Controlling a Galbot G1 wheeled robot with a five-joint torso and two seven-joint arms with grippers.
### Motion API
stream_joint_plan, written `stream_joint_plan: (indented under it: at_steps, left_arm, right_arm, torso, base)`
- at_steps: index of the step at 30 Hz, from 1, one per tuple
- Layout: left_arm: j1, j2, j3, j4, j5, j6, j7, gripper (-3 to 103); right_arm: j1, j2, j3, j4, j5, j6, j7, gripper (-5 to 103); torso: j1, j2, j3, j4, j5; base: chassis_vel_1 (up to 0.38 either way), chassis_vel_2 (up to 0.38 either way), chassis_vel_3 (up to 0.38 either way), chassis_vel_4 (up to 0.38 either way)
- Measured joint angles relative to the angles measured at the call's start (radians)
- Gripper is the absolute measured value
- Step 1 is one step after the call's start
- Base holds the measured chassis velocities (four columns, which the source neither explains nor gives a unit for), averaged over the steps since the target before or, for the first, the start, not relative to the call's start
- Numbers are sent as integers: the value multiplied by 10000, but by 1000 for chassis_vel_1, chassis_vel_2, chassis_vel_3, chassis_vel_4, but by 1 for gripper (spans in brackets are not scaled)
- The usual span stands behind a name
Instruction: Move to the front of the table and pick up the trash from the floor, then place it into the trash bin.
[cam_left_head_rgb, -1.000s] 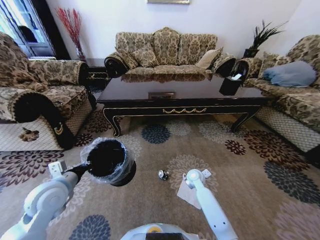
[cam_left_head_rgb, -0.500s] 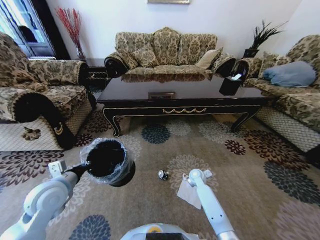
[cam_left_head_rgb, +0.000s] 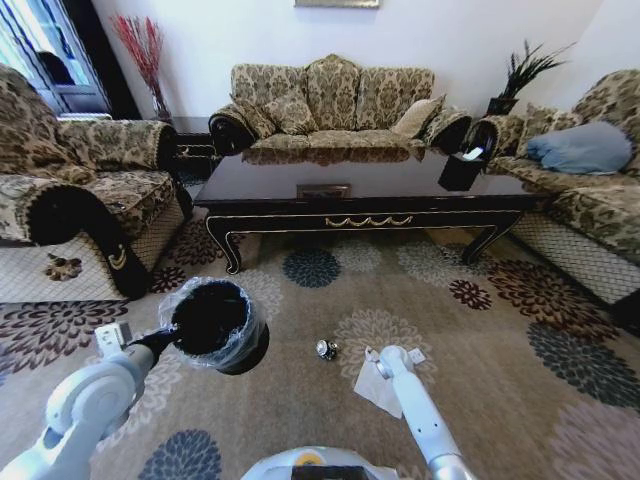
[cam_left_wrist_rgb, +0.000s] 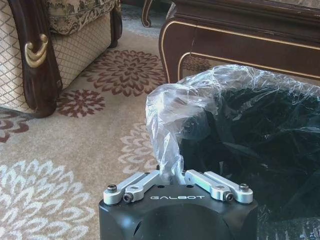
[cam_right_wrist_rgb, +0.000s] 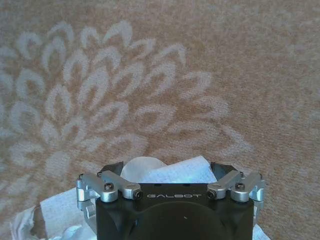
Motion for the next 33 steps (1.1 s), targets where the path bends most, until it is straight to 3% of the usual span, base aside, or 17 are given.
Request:
stream_joint_plan:
  at_steps: [2, 4, 5, 9, 11, 13, 14, 15, 17, 19, 21, 24, 26, 33]
  left_arm:
    - [0, -1, 6, 6, 13, -2, 0, 2]
    - [0, 0, 7, 7, 13, -2, 0, 2]
    - [0, 2, 8, 7, 14, -3, 0, 2]
    - [0, 16, 7, 7, 14, -5, 0, 2]
    - [0, 14, 5, 7, 14, -8, 0, 2]
    - [2, 8, 5, 6, 15, -9, -1, 2]
    - [3, -3, 5, 5, 15, -9, 0, 2]
    - [3, -10, 5, 2, 19, -10, 0, 2]
    - [2, -11, 7, 2, 22, -10, 0, 2]
    - [2, -9, 7, 2, 23, -11, 0, 2]
    - [0, 0, 7, 1, 25, -14, 0, 2]
    - [-1, 1, 7, 1, 28, -19, 0, 2]
    - [-7, -3, 6, 1, 31, -22, 0, 2]
    - [-28, -44, 27, 3, 52, -26, 1, 2]
  right_arm:
    - [-22, 1, -20, -85, -29, 27, -124, 91]
    - [-26, 6, -23, -103, -50, 37, -149, 91]
    - [-38, 25, -31, -125, -118, 58, -177, 81]
    - [-56, 56, -44, -97, -201, 70, -179, 70]
    - [-88, 86, -84, 11, -294, 72, -180, 59]
    - [-103, 98, -102, 47, -330, 72, -180, 59]
    - [-122, 122, -134, 90, -385, 71, -178, 48]
    - [-137, 141, -147, 114, -432, 69, -177, 48]
    - [-157, 160, -172, 142, -488, 61, -179, 37]
    - [-177, 168, -183, 166, -519, 54, -179, 37]
    - [-228, 177, -206, 242, -585, 43, -181, 21]
    - [-287, 178, -212, 371, -618, 38, -174, 16]
    - [-388, 174, -238, 658, -657, 32, -144, 5]
    - [-843, 82, -433, 2171, -693, -61, 79, 0]
  torso:
    - [0, 0, 0, 0, 0]
    - [0, 0, 0, 0, -1]
    - [0, 0, 0, -1, -3]
    - [0, 0, -1, -2, -5]
    - [0, 0, 0, -2, -2]
    - [0, 0, 0, -2, -2]
    - [0, 0, 0, -1, -1]
    - [0, 0, 0, 0, 0]
    - [0, 0, -1, 3, 0]
    - [0, 0, 0, 3, 1]
    - [0, 0, 0, 3, 2]
    - [0, 0, 0, 2, 2]
    - [0, 0, 0, 1, 2]
    - [0, 0, -1, 1, 0]
  base:
    - [0, 0, 0, 0]
    - [0, 0, 0, 0]
    - [0, 0, 0, 0]
    - [0, 0, 0, 0]
    - [0, 0, 0, 0]
    - [0, 0, 0, 0]
    - [0, 0, 0, 0]
    - [0, 0, 0, 0]
    - [0, 0, 0, 0]
    - [0, 0, 0, 0]
    - [0, 0, 0, 0]
    - [0, 0, 0, 0]
    - [0, 0, 0, 0]
    - [0, 0, 0, 0]
